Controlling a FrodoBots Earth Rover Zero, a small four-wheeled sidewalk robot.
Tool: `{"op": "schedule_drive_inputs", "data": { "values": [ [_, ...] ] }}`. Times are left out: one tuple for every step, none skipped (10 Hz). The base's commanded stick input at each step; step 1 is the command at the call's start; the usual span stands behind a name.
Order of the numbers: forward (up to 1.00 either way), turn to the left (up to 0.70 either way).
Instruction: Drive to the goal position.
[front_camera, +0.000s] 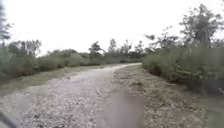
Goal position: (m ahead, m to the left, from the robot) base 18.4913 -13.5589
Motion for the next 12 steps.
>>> {"op": "schedule_drive_inputs", "data": {
  "values": [
    [0.70,0.00],
    [0.70,0.00],
    [0.70,0.00],
    [0.70,0.00],
    [0.70,0.00],
    [0.70,0.00],
    [0.70,0.00],
    [0.70,0.00],
    [0.70,0.00],
    [0.70,0.00],
    [0.70,0.00],
    [0.70,0.00]
  ]
}}
